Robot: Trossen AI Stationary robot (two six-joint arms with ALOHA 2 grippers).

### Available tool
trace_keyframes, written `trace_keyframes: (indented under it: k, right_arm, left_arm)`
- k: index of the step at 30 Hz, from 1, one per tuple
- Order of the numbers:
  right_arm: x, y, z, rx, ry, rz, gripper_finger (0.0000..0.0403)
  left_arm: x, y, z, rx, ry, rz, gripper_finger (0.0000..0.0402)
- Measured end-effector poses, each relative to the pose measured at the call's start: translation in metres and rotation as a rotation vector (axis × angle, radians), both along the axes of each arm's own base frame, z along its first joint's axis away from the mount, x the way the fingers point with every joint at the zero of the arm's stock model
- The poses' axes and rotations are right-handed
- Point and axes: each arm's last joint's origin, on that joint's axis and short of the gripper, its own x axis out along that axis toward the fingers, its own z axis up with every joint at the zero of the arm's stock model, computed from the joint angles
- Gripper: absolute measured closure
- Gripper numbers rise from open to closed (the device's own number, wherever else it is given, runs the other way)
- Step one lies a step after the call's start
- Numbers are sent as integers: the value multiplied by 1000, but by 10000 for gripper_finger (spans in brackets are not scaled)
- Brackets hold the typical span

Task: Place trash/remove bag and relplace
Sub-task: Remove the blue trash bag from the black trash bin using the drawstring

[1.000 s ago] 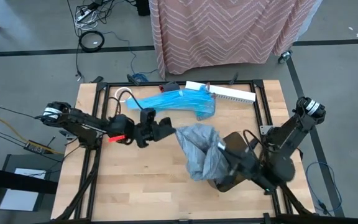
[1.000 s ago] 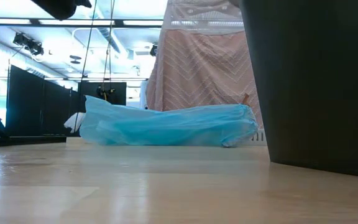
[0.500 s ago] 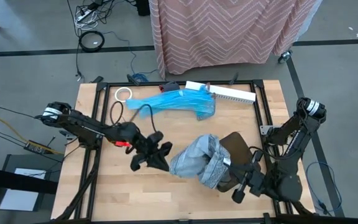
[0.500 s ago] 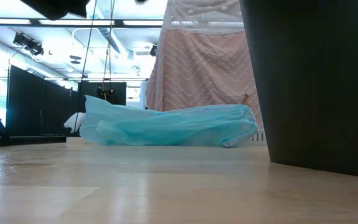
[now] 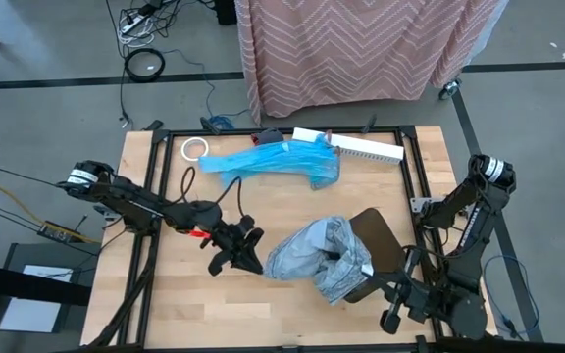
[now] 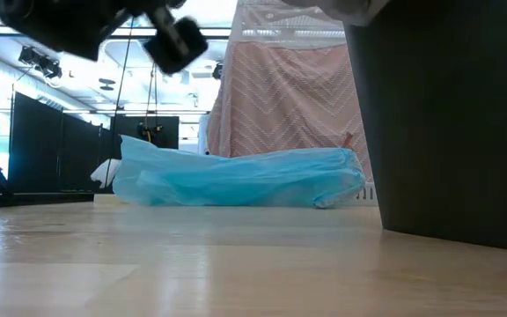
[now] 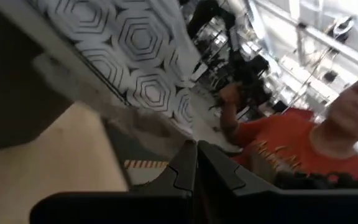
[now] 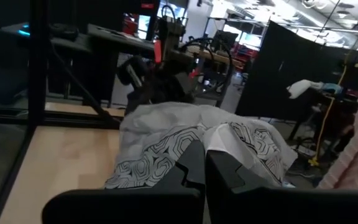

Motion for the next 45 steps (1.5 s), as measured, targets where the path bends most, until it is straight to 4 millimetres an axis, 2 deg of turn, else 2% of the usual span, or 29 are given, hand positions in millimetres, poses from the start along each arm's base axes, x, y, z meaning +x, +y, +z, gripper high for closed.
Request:
trace_keyframes:
  k: [2, 8, 13, 16, 20, 24, 27, 29, 32, 36, 39, 45]
  right_arm:
    - [0, 0, 0, 0, 0, 1, 403]
    - [0, 0, -1, -8, 3, 0, 403]
    - [0, 0, -1, 0, 0, -1, 403]
    - [0, 0, -1, 6, -3, -1, 403]
    - [2, -2, -3, -10, 5, -9, 403]
    - [12, -8, -4, -17, 8, -50, 403]
    - [22, -15, -4, -3, 2, -90, 403]
    - [28, -20, -4, 10, -6, -114, 403]
    - [33, -23, -4, 33, -18, -132, 403]
    - [26, -18, -4, 71, -38, -104, 403]
    - [20, -13, -1, 127, -64, -77, 403]
    - [10, -6, 0, 256, -124, -38, 403]
  left_arm:
    - [-4, 5, -11, 35, 16, 50, 379]
    - [-22, 26, -49, 102, 110, 383, 379]
    - [-42, 40, -65, 60, 97, 625, 379]
    - [-57, 48, -65, 5, -6, 704, 379]
    - [-78, 59, -55, 36, -259, 760, 376]
    - [-79, 61, -48, 227, -359, 758, 363]
    - [-73, 59, -44, 408, -440, 744, 339]
    - [-69, 59, -38, 462, -498, 754, 320]
    - [-64, 59, -37, 535, -494, 755, 288]
    - [-59, 61, -40, 555, -423, 801, 253]
    - [-58, 65, -43, 485, -343, 864, 240]
    - [-58, 72, -42, 345, -300, 898, 239]
